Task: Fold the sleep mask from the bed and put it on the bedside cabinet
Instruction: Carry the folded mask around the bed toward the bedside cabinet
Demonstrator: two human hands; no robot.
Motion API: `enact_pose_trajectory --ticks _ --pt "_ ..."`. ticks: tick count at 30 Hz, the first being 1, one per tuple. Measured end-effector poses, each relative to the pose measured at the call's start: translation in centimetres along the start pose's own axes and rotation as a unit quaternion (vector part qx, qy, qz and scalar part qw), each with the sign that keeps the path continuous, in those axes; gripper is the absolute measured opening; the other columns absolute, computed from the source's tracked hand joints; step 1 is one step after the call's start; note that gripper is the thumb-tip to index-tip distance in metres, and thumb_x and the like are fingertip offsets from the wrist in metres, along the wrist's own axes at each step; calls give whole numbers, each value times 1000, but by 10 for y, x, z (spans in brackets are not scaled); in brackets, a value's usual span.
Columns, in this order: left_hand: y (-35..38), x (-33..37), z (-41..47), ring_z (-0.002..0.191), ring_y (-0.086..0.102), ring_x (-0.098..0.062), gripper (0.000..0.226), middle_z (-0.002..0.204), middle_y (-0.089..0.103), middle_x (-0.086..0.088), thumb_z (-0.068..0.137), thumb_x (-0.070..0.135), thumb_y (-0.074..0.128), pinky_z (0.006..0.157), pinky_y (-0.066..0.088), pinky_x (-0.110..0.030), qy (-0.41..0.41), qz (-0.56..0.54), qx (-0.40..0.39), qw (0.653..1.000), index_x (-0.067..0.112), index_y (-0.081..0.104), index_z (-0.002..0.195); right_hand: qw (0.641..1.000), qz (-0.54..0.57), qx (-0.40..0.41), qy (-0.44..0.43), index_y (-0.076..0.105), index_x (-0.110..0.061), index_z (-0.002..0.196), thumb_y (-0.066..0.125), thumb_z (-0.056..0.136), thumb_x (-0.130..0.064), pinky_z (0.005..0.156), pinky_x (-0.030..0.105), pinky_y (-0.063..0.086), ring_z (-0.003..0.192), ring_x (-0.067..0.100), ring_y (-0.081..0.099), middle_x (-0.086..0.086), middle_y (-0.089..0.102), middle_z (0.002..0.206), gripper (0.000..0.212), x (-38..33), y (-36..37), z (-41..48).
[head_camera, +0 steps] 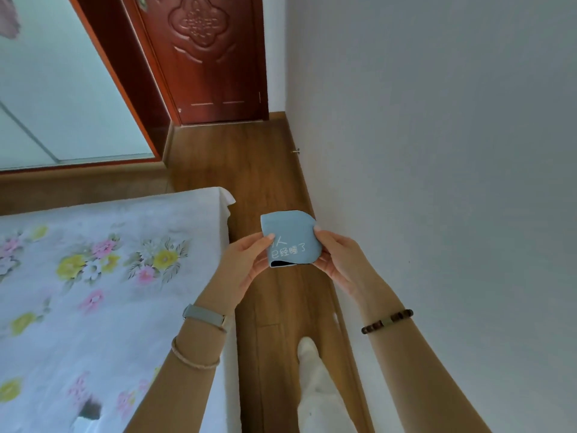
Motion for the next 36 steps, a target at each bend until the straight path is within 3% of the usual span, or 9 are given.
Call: enact_pose_trajectory --ticks 3,7,10,17,23,32,36 --pt "-16 20 41 114 68 -27 32 124 70 -12 93 20 62 98 54 -41 8 -13 50 999 8 64 123 999 -15 -47 13 65 -7 119 59 97 -25 93 41 58 111 25 69 17 69 119 29 -18 19 53" --pt "-26 52 94 111 69 -26 35 122 70 -12 93 19 61 92 57 -35 18 -35 91 995 7 62 126 994 -39 -96 22 63 -8 120 58 98 -25 93 39 58 112 25 68 17 68 120 28 -54 40 123" --pt "-33 76 128 115 67 -28 37 125 69 -12 93 22 62 102 51 -44 27 -30 130 991 7 62 127 990 -51 -127 30 61 -8 125 59 98 -25 95 39 57 115 26 66 18 67 122 32 -77 56 170" --pt "-47 110 196 117 65 -29 39 127 67 -14 92 22 63 105 49 -47 21 -44 172 984 6 62 127 985 -63 -152 59 62 -13 120 60 97 -23 98 42 54 118 27 64 18 64 126 25 -105 82 258" --pt "-70 131 267 112 69 -24 38 124 70 -11 92 23 64 99 54 -39 20 -53 176 983 9 63 127 982 -70 -157 76 58 -10 127 59 98 -21 99 41 54 118 28 64 18 63 127 32 -121 106 333" --pt "-137 196 404 112 69 -24 38 120 73 -11 92 21 64 98 55 -38 25 -80 151 985 7 63 127 980 -84 -157 90 62 -15 118 60 97 -22 85 33 60 114 24 67 14 67 122 22 -169 184 466" --pt "-170 229 455 111 70 -24 35 117 74 -10 90 24 67 96 56 -38 26 -82 156 984 9 67 122 979 -95 -159 85 60 -13 120 59 97 -23 91 36 58 115 24 66 15 66 123 25 -195 223 517"
Point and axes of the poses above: each hand's wrist, its own z-axis towards the middle knuckle, its own y-axis out of the palm, x = y × z, the point moved 10 cm from there along z, towards the middle knuckle
